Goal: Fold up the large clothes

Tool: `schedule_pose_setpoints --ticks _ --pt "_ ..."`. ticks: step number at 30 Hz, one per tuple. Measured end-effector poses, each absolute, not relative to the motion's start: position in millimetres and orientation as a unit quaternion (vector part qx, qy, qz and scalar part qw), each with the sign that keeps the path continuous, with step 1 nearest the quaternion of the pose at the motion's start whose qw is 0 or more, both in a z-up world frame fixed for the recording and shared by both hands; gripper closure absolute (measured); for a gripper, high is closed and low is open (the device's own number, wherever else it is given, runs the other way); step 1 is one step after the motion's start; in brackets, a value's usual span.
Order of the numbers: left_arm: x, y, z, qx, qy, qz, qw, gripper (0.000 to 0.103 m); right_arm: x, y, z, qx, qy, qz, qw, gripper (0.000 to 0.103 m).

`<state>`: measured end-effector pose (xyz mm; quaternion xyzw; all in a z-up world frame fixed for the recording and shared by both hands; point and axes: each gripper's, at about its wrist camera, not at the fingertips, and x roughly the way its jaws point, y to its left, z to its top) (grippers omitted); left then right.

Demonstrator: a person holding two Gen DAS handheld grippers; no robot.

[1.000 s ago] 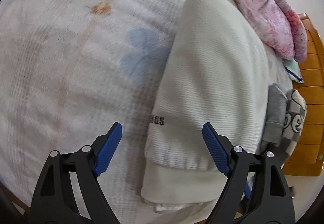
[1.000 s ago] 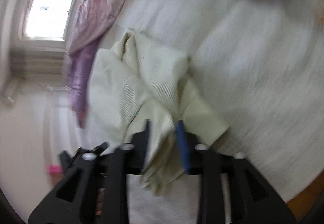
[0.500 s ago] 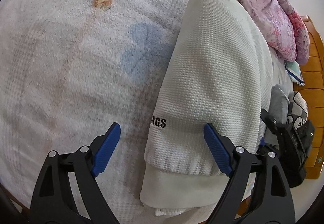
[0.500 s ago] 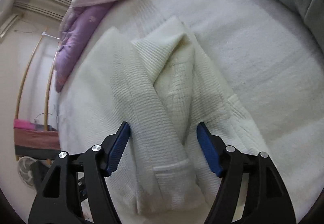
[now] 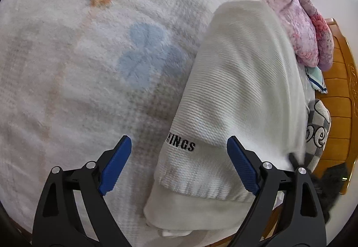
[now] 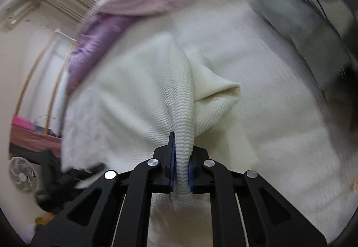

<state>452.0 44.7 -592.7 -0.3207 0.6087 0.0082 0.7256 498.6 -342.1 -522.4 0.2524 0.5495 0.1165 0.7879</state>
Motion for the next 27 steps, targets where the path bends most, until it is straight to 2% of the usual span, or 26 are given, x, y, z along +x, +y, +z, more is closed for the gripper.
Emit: schedule_pose_setpoints --ticks 1,2,4,5,11,16,18,22,27 --pt "452.2 41.5 -596.6 -0.321 0.613 0.006 0.722 0.015 502.0 -345.0 -542.0 0.257 0.568 0.113 0.774 0.086" --pt "454.2 36.3 -602.5 -0.320 0.620 0.005 0.716 0.015 504.8 -347.0 -553.1 0.252 0.573 0.105 0.773 0.068" --pt "452.8 31.7 -608.7 -0.322 0.628 0.005 0.709 0.015 507.2 -351.6 -559.9 0.239 0.576 0.087 0.777 0.046" --pt "453.0 29.9 -610.4 -0.323 0.629 0.002 0.707 0.014 508.0 -355.7 -561.8 0.248 0.583 0.076 0.770 0.040" --pt "447.3 19.7 -632.9 -0.333 0.647 -0.015 0.686 0.014 488.5 -379.5 -576.7 0.350 0.600 0.077 0.715 0.030" --pt "445.4 16.7 -645.1 -0.342 0.641 -0.013 0.687 0.010 481.7 -388.1 -603.5 0.431 0.610 0.110 0.657 0.028" --pt "444.9 15.4 -645.9 -0.339 0.639 -0.019 0.690 0.010 482.4 -386.3 -611.8 0.461 0.604 0.122 0.638 0.023" --pt "447.0 2.1 -644.8 -0.341 0.637 -0.027 0.691 0.010 495.3 -374.5 -616.5 0.468 0.603 0.160 0.625 0.018" --pt "450.0 -23.7 -643.0 -0.322 0.635 -0.023 0.701 0.010 514.4 -356.0 -614.6 0.423 0.612 0.168 0.647 0.020"
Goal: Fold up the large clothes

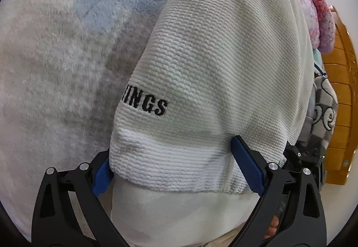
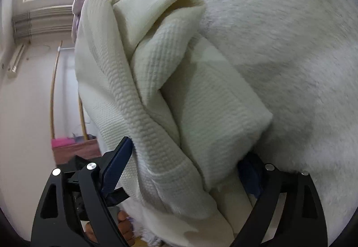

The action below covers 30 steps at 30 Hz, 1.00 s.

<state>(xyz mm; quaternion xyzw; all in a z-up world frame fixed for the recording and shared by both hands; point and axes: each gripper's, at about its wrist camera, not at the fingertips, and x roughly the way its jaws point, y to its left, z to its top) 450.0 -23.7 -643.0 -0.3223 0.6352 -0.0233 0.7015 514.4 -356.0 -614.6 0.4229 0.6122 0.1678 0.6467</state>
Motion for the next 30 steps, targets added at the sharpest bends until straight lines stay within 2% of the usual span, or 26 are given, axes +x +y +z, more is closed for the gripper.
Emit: schedule_pose_setpoints --ticks 1,2,3,4,5,6,7,9,10,14,22,30 --pt "450.0 -25.1 -643.2 -0.322 0.634 -0.021 0.703 0.011 514.4 -354.5 -613.5 0.418 0.611 0.163 0.653 0.027" --pt "450.1 -27.4 -642.0 -0.318 0.633 -0.021 0.705 0.017 515.0 -352.8 -610.9 0.410 0.611 0.160 0.658 0.046" --pt "450.2 -30.5 -638.8 -0.309 0.633 -0.023 0.709 0.020 515.3 -351.3 -608.0 0.414 0.606 0.166 0.659 0.055" --pt "450.7 -34.5 -635.1 -0.291 0.636 -0.020 0.714 0.031 512.8 -350.9 -606.5 0.424 0.602 0.169 0.655 0.065" --pt "450.7 -38.6 -630.6 -0.274 0.638 -0.018 0.720 0.044 512.9 -348.2 -603.3 0.426 0.601 0.165 0.656 0.070" --pt "451.3 -42.2 -627.6 -0.262 0.640 -0.018 0.722 0.050 512.8 -345.2 -598.1 0.414 0.601 0.162 0.664 0.071" --pt "451.4 -44.0 -623.1 -0.252 0.643 -0.018 0.723 0.061 512.6 -342.5 -591.8 0.397 0.602 0.157 0.675 0.075" --pt "451.4 -44.5 -609.5 -0.252 0.639 -0.034 0.726 0.076 514.6 -333.8 -572.5 0.360 0.599 0.147 0.700 0.078" --pt "451.0 -45.6 -601.8 -0.245 0.635 -0.040 0.731 0.079 513.8 -329.3 -561.8 0.343 0.595 0.145 0.712 0.080" --pt "445.5 -53.6 -557.8 -0.238 0.611 -0.069 0.752 0.082 508.1 -319.1 -505.4 0.293 0.563 0.137 0.761 0.083" --pt "407.5 -73.7 -436.9 -0.225 0.575 -0.139 0.774 0.082 467.8 -326.2 -379.7 0.218 0.514 0.137 0.818 0.084" --pt "375.1 -113.8 -341.4 -0.189 0.533 -0.204 0.799 0.082 416.0 -370.8 -292.2 0.208 0.477 0.130 0.844 0.084"
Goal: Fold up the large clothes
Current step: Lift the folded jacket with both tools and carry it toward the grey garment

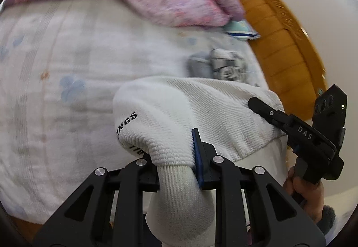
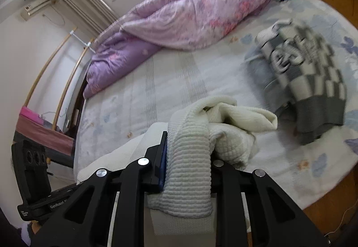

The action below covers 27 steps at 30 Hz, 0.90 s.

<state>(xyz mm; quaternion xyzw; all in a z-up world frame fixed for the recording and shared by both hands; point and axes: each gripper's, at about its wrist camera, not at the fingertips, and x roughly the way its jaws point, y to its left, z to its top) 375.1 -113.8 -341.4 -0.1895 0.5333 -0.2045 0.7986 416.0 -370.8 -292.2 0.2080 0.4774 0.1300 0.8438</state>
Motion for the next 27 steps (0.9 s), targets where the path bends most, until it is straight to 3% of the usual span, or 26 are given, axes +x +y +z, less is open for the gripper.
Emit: schedule_pose_setpoints --ticks 7,16,20,27 --pt "395.8 -206.9 -270.5 -0.155 0.447 -0.249 0.845 0.082 419.4 -459.3 -220.4 0.230 0.398 0.140 0.877 0.083" --pt "500.7 -377.9 -224.4 -0.148 0.346 -0.254 0.891 0.082 529.8 -628.3 -170.3 0.241 0.291 0.183 0.908 0.083" --pt "519.5 -444.7 -259.1 -0.120 0.333 -0.237 0.905 0.082 570.8 -701.0 -216.2 0.268 0.317 0.171 0.894 0.083" --pt "525.8 -523.6 -432.6 -0.004 0.493 -0.200 0.847 0.080 592.2 -752.7 -408.2 0.278 0.525 0.078 0.800 0.082"
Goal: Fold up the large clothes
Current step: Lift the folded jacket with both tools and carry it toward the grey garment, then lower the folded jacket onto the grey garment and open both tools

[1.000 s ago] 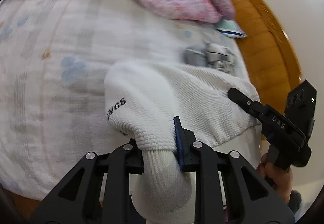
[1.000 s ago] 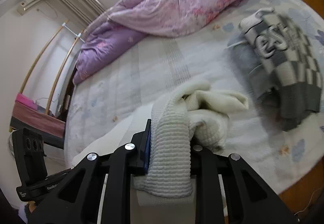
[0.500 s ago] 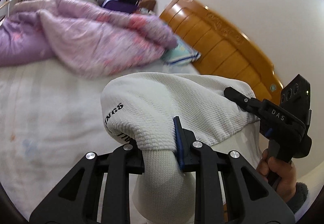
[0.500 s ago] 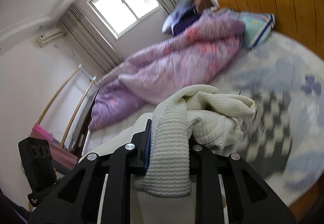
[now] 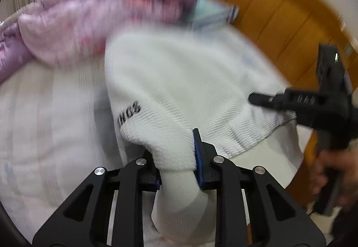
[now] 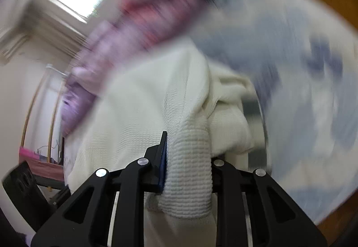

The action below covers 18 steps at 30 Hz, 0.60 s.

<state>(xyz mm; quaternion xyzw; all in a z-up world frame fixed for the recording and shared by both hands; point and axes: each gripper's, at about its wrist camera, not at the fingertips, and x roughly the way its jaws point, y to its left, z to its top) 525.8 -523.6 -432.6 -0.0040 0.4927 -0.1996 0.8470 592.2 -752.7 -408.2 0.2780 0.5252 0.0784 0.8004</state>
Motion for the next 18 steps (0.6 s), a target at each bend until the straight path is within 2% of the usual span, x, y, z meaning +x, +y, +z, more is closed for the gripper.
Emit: schedule_pose_setpoints --ticks 3,5,6,8,9,10,11,15,18 --pt "519.5 -524.0 -461.2 0.020 0.507 -0.185 0.842 0.067 587.0 -754.4 -457.5 0.285 0.562 0.057 0.775 0.077" --pt "524.4 -519.4 -468.0 0.014 0.518 -0.178 0.837 0.052 584.8 -756.2 -467.0 0.291 0.564 0.047 0.771 0.065" --pt "525.9 -517.0 -470.0 0.009 0.519 -0.179 0.836 0.050 584.3 -757.1 -469.5 0.292 0.566 0.040 0.770 0.063" --pt "529.5 -511.3 -471.6 0.003 0.526 -0.182 0.831 0.041 584.9 -756.0 -469.0 0.276 0.572 0.020 0.772 0.045" --pt "527.2 -508.8 -473.4 0.002 0.530 -0.183 0.828 0.037 587.8 -756.1 -467.8 0.263 0.580 0.010 0.771 0.043" --pt "527.9 -506.2 -474.0 0.000 0.541 -0.183 0.821 0.022 591.2 -754.3 -466.9 0.246 0.589 0.001 0.770 0.041" --pt "529.1 -503.1 -474.3 0.001 0.548 -0.173 0.818 0.013 593.0 -752.5 -465.7 0.236 0.593 -0.004 0.770 0.040" --pt "518.3 -471.4 -458.6 -0.061 0.546 -0.171 0.818 0.012 590.4 -736.1 -450.1 0.174 0.604 -0.032 0.777 0.038" --pt "518.3 -443.5 -450.3 -0.084 0.547 -0.154 0.819 0.011 581.2 -718.0 -432.0 0.124 0.597 -0.063 0.790 0.028"
